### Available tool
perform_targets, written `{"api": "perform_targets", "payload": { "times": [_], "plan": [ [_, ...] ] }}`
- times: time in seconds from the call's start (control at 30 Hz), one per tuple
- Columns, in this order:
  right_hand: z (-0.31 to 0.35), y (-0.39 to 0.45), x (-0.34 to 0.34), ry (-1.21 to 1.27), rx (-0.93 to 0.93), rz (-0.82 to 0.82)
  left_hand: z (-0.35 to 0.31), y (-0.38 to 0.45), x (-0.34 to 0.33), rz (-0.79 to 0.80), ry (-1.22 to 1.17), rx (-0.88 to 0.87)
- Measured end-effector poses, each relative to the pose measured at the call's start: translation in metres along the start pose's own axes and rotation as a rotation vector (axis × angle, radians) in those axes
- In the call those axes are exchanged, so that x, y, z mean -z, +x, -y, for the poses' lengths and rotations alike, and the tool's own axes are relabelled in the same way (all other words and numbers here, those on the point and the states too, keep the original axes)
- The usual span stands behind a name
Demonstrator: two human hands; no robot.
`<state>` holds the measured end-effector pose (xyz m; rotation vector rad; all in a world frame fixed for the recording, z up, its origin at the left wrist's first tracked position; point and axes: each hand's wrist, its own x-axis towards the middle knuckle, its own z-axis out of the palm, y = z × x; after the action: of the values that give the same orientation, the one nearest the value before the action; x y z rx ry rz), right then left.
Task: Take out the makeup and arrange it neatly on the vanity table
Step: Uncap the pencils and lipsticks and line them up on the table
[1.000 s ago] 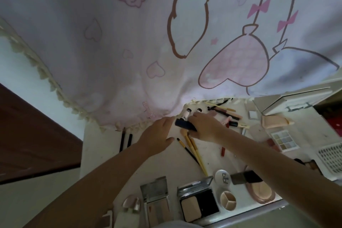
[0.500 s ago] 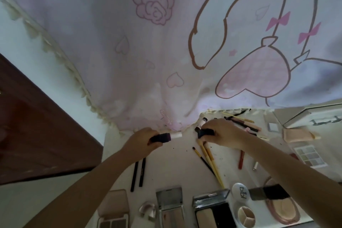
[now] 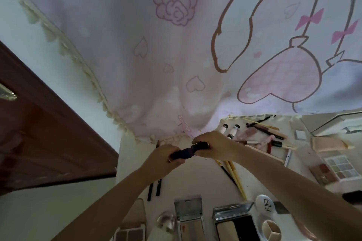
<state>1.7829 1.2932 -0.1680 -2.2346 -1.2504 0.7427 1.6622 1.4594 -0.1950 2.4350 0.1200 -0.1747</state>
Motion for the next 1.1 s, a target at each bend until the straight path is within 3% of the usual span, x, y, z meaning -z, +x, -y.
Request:
{"api": "perform_targets", "payload": {
  "times": [0.2, 0.37, 0.63, 0.77, 1.1],
  "plan": [
    [-0.008, 0.023, -0.015, 0.33, -0.233, 0.015, 0.018, -0.006, -0.023, 0.06, -0.007, 0.172],
    [-0.015, 0.048, -0.053, 0.312, -0.37, 0.063, 0.035, -0.011, -0.041, 0.09, -0.023, 0.403],
    [-0.012, 0.06, -0.086, 0.154, -0.321, 0.141, 0.041, -0.016, -0.061, 0.226, 0.148, 0.481],
    [-0.014, 0.058, -0.087, 0.199, -0.277, 0.095, 0.041, -0.016, -0.063, 0.235, 0.179, 0.463],
    [-0.018, 0.04, -0.05, 0.346, -0.126, -0.209, 0.042, 0.013, -0.049, -0.022, -0.013, 0.36]
  ]
}}
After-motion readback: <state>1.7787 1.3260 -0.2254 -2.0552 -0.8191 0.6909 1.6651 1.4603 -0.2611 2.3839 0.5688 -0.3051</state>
